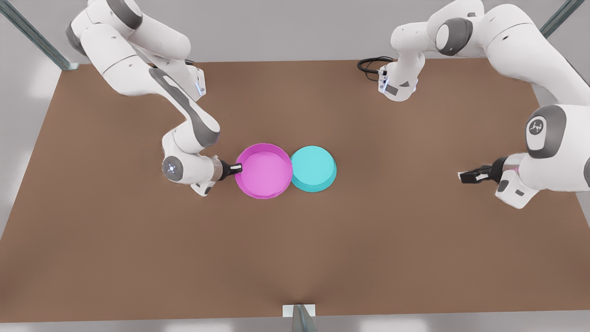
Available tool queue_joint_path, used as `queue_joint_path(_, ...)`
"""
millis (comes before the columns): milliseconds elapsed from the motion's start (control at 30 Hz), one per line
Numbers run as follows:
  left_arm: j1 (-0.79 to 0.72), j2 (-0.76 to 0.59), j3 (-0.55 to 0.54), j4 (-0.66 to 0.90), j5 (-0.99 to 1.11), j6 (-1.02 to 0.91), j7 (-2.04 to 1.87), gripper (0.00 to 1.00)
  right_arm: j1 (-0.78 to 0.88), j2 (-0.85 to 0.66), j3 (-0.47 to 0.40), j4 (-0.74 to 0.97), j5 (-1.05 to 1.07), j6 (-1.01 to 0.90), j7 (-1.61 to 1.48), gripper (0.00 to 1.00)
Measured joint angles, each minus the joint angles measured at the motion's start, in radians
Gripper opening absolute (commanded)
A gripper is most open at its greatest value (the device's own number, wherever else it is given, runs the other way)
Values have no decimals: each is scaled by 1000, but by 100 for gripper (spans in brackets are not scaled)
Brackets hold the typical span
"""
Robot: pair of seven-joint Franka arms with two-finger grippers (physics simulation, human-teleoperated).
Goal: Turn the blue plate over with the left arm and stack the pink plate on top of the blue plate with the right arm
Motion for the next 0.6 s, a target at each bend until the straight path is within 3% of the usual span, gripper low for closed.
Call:
queue_joint_path(67,20,-107,-12,-37,27,16,14,100,93,2,0,-42,1,117,87,21)
queue_joint_path(133,-23,-283,-13,-288,51,148,19,100,162,4,0,-48,1,195,143,21)
queue_joint_path(233,-39,-382,-12,-544,102,352,29,100,237,19,-1,-70,1,310,214,21)
queue_joint_path(400,-35,-366,-12,-548,140,356,29,100,345,83,-30,-78,-5,471,302,21)
queue_joint_path(600,-37,-365,-12,-546,152,352,29,100,349,87,-40,-154,-9,573,305,21)
